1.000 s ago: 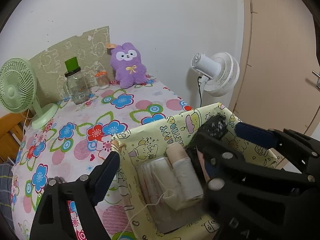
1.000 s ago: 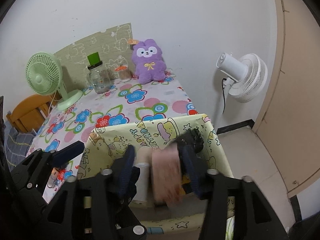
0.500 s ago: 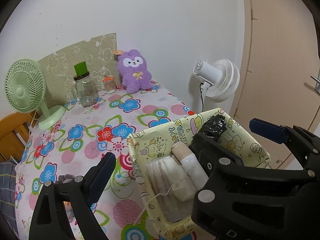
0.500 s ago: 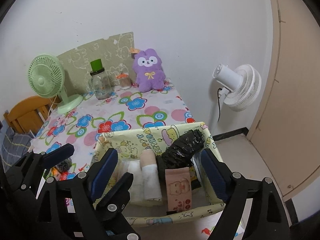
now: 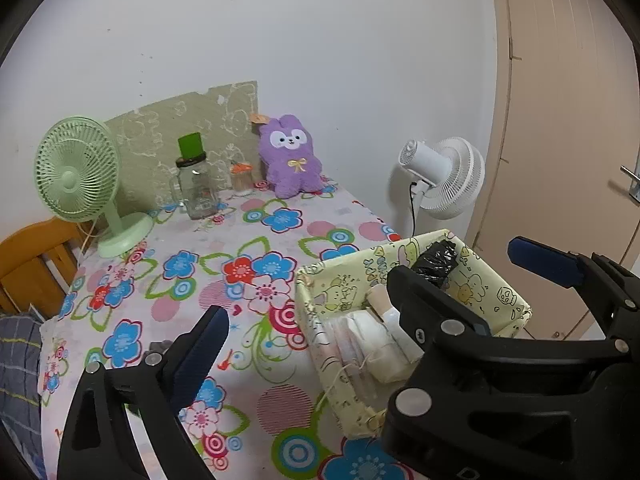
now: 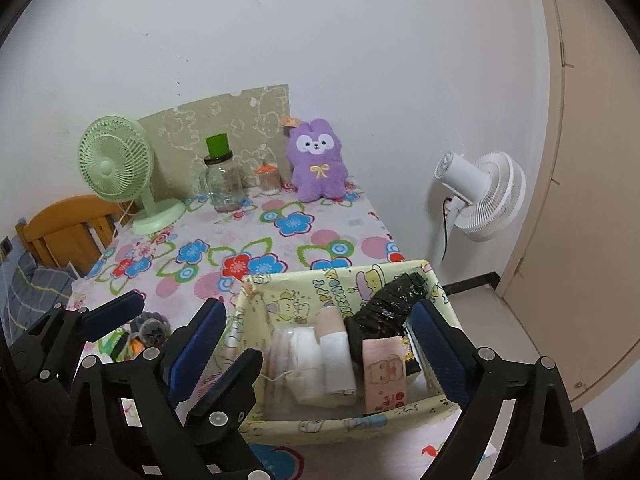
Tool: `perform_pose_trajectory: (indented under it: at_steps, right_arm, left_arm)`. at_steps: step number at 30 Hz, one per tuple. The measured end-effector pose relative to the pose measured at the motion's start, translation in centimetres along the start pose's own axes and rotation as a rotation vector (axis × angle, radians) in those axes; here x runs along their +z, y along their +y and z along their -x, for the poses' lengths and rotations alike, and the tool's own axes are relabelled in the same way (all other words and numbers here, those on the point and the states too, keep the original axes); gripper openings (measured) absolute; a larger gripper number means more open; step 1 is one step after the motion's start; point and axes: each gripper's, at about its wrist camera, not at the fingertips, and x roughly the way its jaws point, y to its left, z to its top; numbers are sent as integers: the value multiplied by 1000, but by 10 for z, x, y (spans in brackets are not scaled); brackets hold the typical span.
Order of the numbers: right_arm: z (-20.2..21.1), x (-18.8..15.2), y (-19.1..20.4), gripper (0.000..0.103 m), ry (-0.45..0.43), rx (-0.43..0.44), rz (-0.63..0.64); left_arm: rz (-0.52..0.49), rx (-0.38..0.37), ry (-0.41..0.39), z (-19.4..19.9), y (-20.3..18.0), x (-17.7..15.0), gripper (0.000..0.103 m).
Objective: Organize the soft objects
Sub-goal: 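Withdraw both open tools from the gift box toward the items on the table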
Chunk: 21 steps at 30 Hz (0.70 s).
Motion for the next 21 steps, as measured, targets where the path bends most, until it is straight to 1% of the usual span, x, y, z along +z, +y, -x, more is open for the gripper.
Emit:
perform_pose_trajectory:
  at_steps: [9,16,21]
  right_arm:
    - [18,1,23,100,-33,7,25]
    - [29,2,44,103,-63,18,48]
    - [33,2,58,103,-73,33,59]
  left_arm:
    - [23,13,-24,22,19,-4,101]
    - [40,38,-54,39,34,-7,103]
    - [49,56,-62,47,47,-10,103]
